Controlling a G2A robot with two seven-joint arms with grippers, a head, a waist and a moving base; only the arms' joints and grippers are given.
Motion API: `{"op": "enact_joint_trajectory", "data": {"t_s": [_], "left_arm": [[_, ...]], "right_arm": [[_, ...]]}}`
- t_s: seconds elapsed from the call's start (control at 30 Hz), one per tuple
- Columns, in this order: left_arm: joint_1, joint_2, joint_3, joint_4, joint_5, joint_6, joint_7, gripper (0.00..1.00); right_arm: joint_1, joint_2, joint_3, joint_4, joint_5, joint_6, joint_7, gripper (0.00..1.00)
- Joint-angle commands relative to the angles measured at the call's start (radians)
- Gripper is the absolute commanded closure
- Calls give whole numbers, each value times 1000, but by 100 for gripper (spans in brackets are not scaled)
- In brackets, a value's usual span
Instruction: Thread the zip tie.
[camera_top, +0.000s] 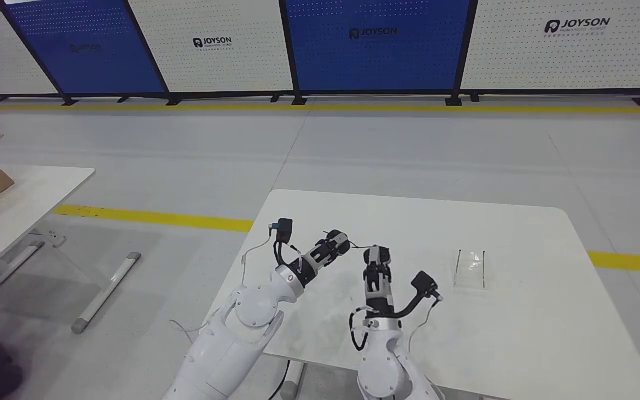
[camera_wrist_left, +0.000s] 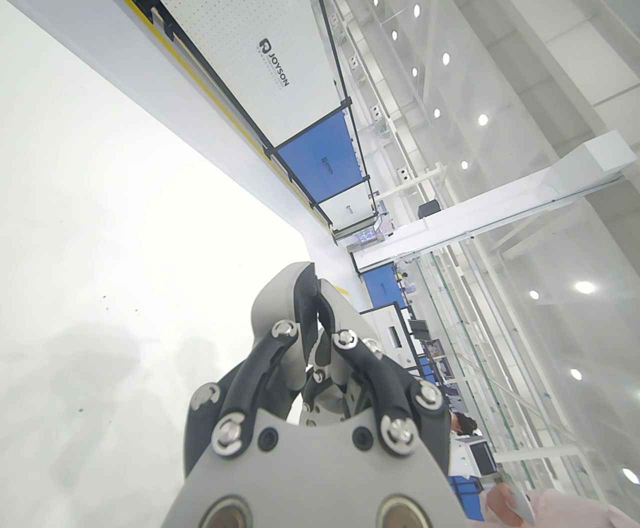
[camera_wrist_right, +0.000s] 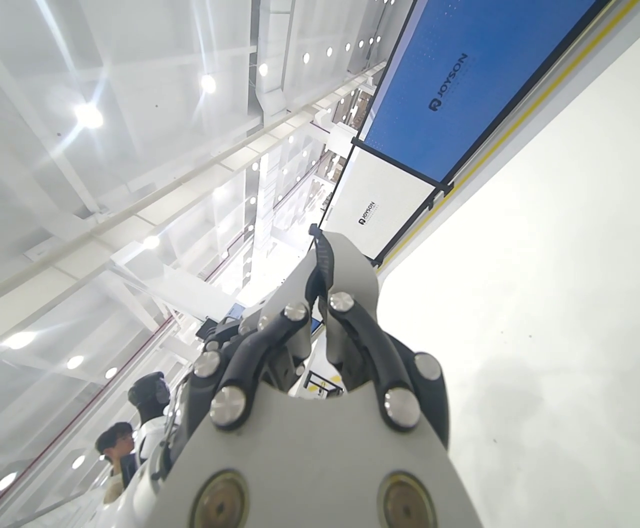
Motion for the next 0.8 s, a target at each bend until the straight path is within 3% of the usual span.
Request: {"op": "enact_joint_trajectory", "data": {"t_s": [0.0,0.57,0.77], "left_arm": [[0,0,0,0,0,0,0,100],[0,0,0,0,0,0,0,100],[0,0,0,0,0,0,0,82]], "right_arm": [[1,-1,0,2,1,-1,0,100],[0,1,-6,0,13,28,-19,100],[0,2,-13,-1,11,31,-16,100]]}}
